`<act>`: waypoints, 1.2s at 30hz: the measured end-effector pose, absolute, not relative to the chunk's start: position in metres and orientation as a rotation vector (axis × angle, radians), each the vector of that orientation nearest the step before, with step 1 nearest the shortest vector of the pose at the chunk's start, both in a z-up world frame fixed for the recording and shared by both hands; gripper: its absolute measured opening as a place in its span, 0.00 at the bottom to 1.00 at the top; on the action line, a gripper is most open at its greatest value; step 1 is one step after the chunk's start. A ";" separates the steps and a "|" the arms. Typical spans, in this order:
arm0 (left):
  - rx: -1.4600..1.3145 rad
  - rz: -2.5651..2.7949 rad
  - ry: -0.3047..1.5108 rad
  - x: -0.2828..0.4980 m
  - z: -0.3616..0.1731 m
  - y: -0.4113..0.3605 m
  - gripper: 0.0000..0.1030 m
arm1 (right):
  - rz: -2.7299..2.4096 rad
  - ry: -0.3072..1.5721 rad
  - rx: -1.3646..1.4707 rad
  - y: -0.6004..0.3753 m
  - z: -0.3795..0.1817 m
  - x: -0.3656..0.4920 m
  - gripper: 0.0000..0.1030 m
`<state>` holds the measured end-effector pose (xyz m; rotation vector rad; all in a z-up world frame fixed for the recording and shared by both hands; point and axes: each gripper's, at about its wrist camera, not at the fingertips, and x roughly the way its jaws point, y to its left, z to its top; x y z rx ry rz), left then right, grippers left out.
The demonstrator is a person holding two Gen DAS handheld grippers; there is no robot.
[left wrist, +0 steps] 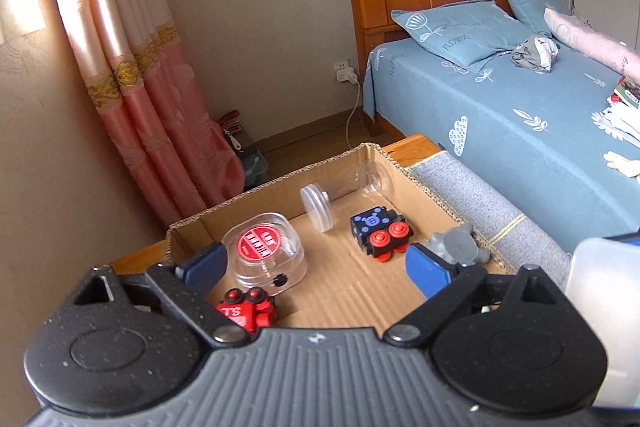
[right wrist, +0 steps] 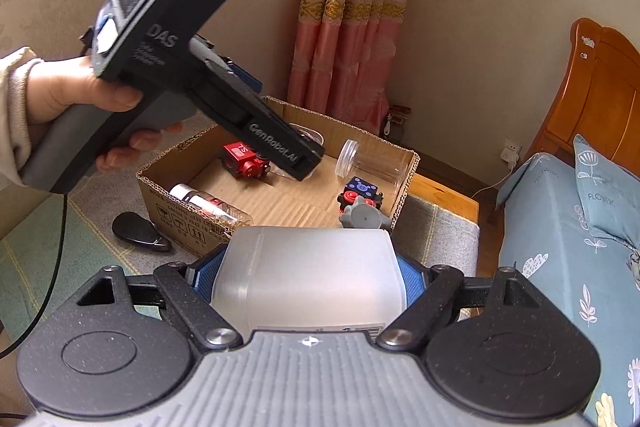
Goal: Organize rigid objects
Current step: 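Lower the wheeled toy into the box and open left tool while right tool carries the bottle, then lower the white bottle into the box and open the right tool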
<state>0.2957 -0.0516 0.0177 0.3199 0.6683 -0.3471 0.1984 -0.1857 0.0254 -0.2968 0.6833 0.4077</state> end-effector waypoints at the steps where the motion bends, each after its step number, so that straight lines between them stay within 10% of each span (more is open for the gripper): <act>1: 0.324 -0.332 0.661 0.291 0.021 -0.046 0.94 | 0.409 0.682 -0.296 -0.184 0.026 0.200 0.84; 31: 0.094 -0.043 0.645 0.170 -0.005 0.081 0.99 | 0.411 0.720 -0.206 -0.106 0.017 0.317 0.85; 36: 0.072 -0.048 0.660 0.167 -0.008 0.084 0.99 | 0.403 0.708 -0.171 -0.109 0.015 0.316 1.00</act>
